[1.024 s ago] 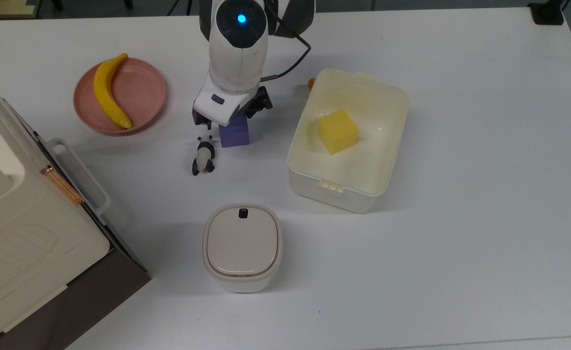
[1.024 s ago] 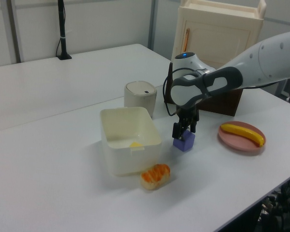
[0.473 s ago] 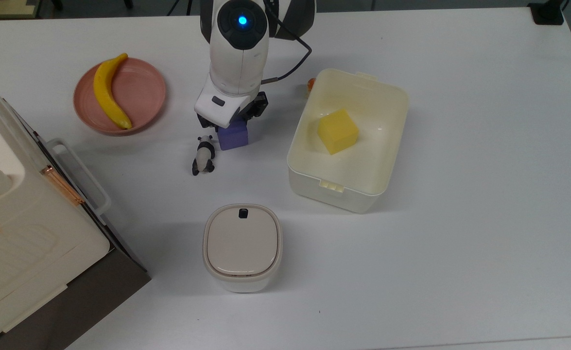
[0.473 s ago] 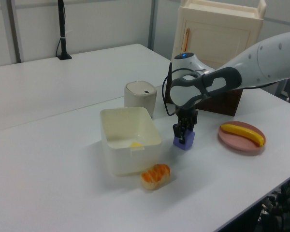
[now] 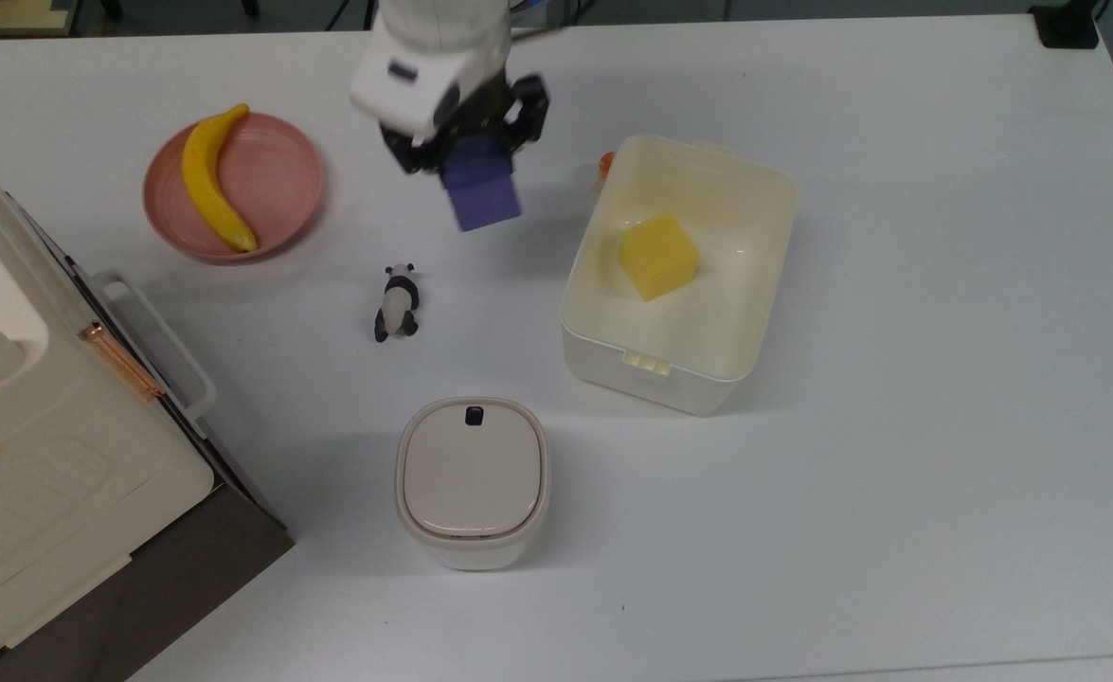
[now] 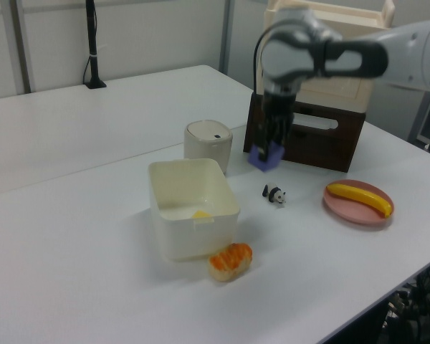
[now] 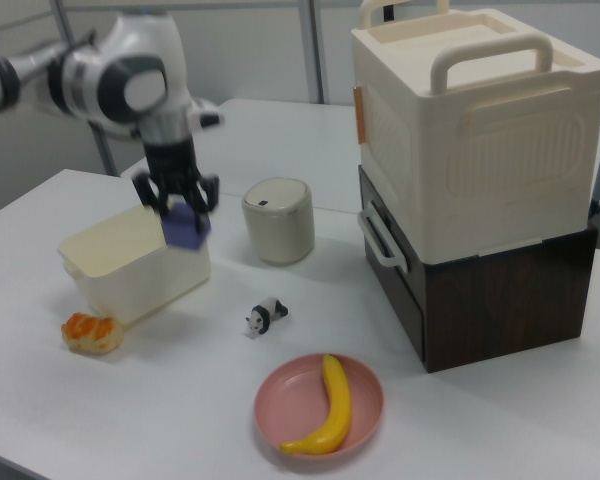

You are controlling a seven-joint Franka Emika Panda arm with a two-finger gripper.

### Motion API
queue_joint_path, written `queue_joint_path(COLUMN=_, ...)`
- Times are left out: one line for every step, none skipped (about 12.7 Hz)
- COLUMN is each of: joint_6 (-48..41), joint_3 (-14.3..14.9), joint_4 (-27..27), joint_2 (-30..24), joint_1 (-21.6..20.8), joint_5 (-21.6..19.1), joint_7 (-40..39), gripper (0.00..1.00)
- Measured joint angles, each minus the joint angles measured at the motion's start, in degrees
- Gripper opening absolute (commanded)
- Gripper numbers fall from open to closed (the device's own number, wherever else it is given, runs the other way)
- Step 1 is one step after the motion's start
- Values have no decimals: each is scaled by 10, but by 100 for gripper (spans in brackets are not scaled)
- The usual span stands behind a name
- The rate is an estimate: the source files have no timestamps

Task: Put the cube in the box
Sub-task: 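Lift the purple cube and carry it over the cream box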

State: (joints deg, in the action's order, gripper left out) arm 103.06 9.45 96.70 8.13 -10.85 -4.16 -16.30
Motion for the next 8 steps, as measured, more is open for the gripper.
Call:
queue_joint_path(joint_6=-4, joint_3=-5, joint_4=-24, joint_2=-4, joint_1=-2, joint_5=-30, joint_7=0, gripper=7)
queue_joint_path(joint_6=0, joint_3=-10, joint_4=-37, joint_2=-3, joint_1=-8, joint_5=-50, joint_7=0, gripper=10)
queue_joint_path(joint_6=20, joint_3=-14, joint_4=-44, joint_2=0, joint_1=-23, joint_5=-65, joint_7=3, gripper=10)
queue_joint_path(joint_6=40, joint_3=-17, joint_4=-46, joint_2=4, joint_1=-36, joint_5=-68, joint_7=19, gripper=17)
queue_joint_path(joint_6=70, joint_3=-20, joint_4=-46, joint_2=16, joint_1=-61, joint_5=-68, joint_7=48, gripper=27)
queue_joint_path(joint_6=84, joint_3=-20, joint_4=-46, joint_2=27, joint_1=-75, joint_5=-68, joint_7=59, gripper=59)
queue_joint_path(joint_6=103, joint_3=-21, joint_4=-46, joint_2=49, joint_1=-94, joint_5=-68, joint_7=71, gripper=99)
queue_joint_path(joint_6=113, joint_3=-21, joint_4=-46, joint_2=64, joint_1=-103, joint_5=-68, joint_7=81, gripper=100)
